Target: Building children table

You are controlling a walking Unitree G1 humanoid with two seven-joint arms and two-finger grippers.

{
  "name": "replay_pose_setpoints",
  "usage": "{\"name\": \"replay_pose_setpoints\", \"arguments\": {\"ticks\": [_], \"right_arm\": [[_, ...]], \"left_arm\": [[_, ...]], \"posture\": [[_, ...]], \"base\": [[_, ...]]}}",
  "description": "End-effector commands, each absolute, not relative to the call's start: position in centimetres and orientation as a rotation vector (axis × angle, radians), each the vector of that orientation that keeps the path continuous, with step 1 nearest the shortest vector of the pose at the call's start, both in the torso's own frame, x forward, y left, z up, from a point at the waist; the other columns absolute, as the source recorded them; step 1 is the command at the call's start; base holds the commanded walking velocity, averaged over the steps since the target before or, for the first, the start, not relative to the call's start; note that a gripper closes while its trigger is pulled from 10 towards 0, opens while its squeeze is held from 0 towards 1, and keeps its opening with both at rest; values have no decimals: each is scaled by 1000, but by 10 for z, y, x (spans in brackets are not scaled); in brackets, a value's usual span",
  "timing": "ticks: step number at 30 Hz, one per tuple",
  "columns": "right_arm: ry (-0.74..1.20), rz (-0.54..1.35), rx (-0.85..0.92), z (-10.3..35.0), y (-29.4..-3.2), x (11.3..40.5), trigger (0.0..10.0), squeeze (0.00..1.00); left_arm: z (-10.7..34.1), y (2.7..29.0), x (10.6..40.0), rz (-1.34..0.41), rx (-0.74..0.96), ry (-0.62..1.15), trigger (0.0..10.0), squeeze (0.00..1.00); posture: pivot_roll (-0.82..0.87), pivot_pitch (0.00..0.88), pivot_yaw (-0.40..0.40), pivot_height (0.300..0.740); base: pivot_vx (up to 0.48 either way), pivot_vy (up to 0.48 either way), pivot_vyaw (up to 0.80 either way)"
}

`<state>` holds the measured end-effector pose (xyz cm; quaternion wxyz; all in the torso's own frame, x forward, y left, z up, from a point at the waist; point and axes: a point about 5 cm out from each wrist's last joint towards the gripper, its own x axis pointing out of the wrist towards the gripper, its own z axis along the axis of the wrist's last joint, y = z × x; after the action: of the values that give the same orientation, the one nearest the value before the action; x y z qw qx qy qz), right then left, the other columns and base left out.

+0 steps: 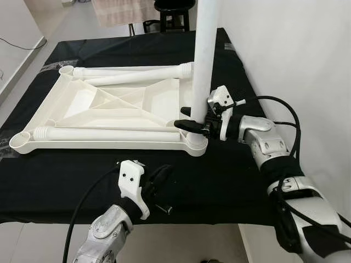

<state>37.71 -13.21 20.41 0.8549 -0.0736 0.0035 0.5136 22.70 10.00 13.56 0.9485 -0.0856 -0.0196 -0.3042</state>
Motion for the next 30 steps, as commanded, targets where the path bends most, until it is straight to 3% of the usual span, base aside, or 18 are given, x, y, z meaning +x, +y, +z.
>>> {"name": "replay_pose_setpoints", "arguments": {"ticks": [1, 6, 7, 9, 10, 11, 12, 14, 19, 20, 23, 24, 28, 29, 30], "right_arm": [[56, 1075, -129, 190, -129, 376, 0, 0], [101, 932, -188, 170, -146, 371, 0, 0], [172, 614, -204, 147, -159, 369, 0, 0], [172, 614, -204, 147, -159, 369, 0, 0], [176, 341, -145, 137, -160, 358, 0, 0], [189, 256, -95, 126, -143, 334, 0, 0], [189, 256, -95, 126, -143, 334, 0, 0], [140, 289, -116, 131, -113, 316, 0, 0], [125, 339, -143, 135, -105, 333, 0, 0], [116, 345, -145, 139, -104, 340, 10000, 0], [111, 347, -146, 142, -104, 345, 10000, 0], [88, 356, -130, 150, -104, 348, 10000, 1000], [2, 408, -100, 172, -109, 357, 10000, 973], [-32, 428, -94, 182, -111, 359, 10000, 533], [-53, 494, -81, 189, -112, 359, 10000, 0]], "left_arm": [[133, 100, 225, -622, -173, -19, 10000, 0], [133, 101, 226, -618, -167, -21, 10000, 0], [133, 104, 227, -614, -163, -21, 10000, 0], [133, 104, 227, -614, -163, -21, 10000, 0], [133, 107, 228, -612, -161, -21, 10000, 0], [133, 108, 229, -611, -159, -20, 10000, 0], [133, 108, 229, -611, -159, -20, 10000, 0], [131, 110, 232, -612, -154, -16, 10000, 0], [130, 109, 235, -614, -152, -13, 10000, 0], [130, 110, 235, -609, -147, -16, 10000, 0], [130, 110, 235, -604, -144, -18, 10000, 0], [130, 110, 235, -599, -143, -20, 10000, 0], [130, 110, 236, -598, -144, -21, 10000, 0], [131, 110, 236, -599, -145, -21, 10000, 0], [131, 110, 237, -600, -146, -21, 10000, 0]], "posture": [[68, 181, 21, 740], [73, 186, 7, 740], [63, 190, 9, 740], [63, 190, 9, 740], [58, 191, 13, 740], [58, 189, 25, 740], [58, 189, 25, 740], [37, 162, 32, 740], [71, 150, 0, 740], [66, 152, 10, 740], [64, 150, 13, 740], [67, 150, 7, 740], [70, 149, 5, 740], [70, 149, 5, 740], [69, 147, 5, 740]], "base": [[0, 0, 0], [0, 0, 0], [0, 0, 0], [0, 0, 0], [0, 0, 0], [0, 0, 0], [0, 0, 0], [0, 0, 0], [0, 0, 0], [0, 0, 0], [0, 0, 0], [0, 0, 0], [0, 0, 0], [0, 0, 0], [0, 0, 0]]}}
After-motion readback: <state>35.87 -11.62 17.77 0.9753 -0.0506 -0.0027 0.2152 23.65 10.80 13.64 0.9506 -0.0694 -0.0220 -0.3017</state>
